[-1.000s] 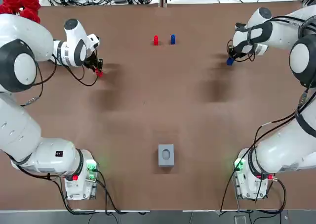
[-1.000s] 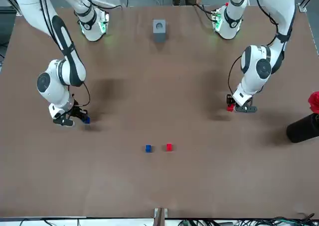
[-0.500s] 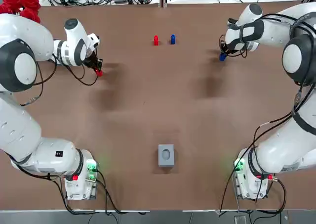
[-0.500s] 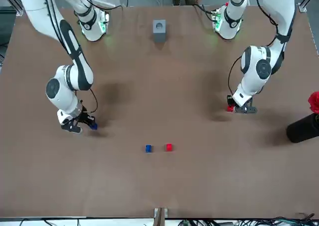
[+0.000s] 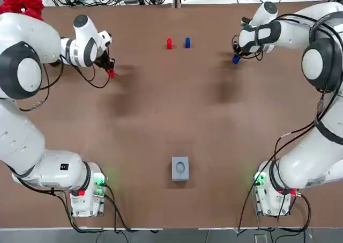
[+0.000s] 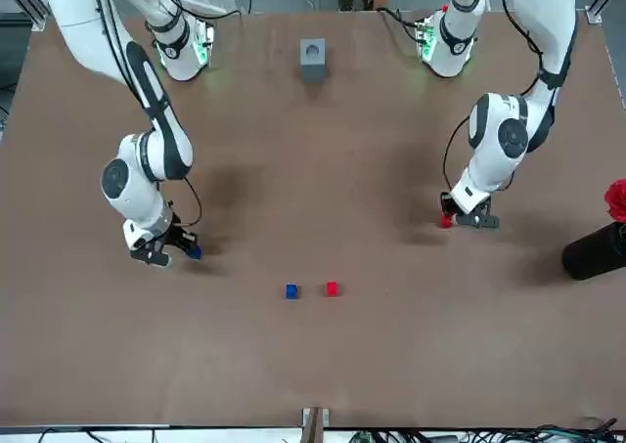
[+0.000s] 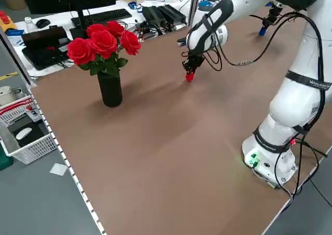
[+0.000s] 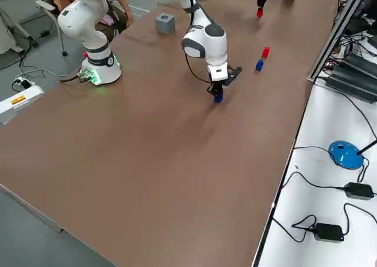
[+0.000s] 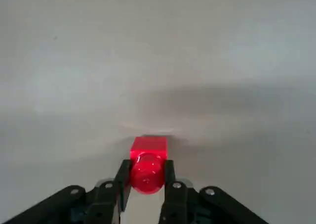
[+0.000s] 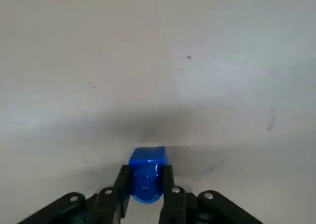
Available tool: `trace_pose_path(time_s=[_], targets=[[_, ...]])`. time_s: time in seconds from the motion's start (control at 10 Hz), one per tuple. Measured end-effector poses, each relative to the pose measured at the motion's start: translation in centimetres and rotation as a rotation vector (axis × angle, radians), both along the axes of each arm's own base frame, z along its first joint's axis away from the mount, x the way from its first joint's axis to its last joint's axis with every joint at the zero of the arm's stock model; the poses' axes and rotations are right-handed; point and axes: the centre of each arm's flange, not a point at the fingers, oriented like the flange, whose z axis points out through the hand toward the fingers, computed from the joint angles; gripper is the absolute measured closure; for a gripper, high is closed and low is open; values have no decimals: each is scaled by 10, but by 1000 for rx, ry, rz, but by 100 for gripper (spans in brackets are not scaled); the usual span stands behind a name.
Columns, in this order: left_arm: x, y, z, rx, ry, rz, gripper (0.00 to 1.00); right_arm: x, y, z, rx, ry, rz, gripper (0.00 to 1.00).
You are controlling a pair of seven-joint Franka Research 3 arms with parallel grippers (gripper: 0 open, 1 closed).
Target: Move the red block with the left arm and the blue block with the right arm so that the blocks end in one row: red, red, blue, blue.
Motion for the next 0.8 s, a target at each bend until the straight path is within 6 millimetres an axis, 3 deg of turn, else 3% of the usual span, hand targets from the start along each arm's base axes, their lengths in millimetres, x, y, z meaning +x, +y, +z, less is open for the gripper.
trace_pose_path(time_s=[0.3,0.6,0.8], targets=[[14,-29,-10,-11,0,-37,70,12,17,0,9,-9,-5,70],[31,-62,-8,-26,-18,-31,70,28,37,1,8,6,-17,70],[45,-84,-6,-34,-27,-57,70,37,64,2,-32,17,-35,70]])
